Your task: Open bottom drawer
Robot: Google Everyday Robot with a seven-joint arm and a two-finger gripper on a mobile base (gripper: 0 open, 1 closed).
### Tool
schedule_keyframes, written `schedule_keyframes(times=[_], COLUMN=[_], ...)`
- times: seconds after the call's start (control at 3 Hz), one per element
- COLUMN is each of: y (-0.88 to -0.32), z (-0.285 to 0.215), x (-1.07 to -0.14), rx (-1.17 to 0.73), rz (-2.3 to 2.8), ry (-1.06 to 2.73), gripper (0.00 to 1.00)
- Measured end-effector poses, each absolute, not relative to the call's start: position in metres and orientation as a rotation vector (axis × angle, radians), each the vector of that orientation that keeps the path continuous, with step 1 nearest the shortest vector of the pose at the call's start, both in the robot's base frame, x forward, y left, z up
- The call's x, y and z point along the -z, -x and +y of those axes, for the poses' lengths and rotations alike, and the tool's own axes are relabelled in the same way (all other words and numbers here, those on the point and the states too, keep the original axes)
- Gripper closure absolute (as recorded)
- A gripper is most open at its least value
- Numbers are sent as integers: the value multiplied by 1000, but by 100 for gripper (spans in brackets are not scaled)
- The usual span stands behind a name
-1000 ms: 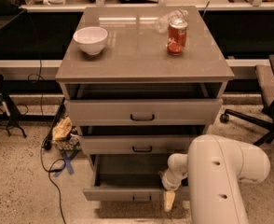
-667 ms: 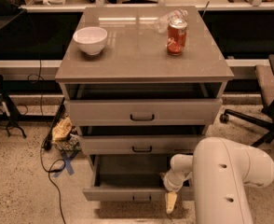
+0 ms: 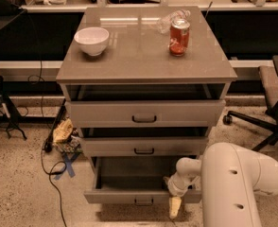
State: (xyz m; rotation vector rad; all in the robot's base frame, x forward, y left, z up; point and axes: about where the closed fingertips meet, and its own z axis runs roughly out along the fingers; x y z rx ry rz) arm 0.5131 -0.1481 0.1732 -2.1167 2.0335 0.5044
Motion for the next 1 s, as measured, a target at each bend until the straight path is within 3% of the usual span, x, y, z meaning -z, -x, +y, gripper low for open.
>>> schedule_keyframes(times=[0.33,0.67,1.0], y=[-502,-488,-474], z=[-152,-160,-167], x=[-170,-168,-168], rx=[-526,-533,-533], rz=[2073,2113,2147], ry=[2103,2068,2029], gripper=[0,16,39])
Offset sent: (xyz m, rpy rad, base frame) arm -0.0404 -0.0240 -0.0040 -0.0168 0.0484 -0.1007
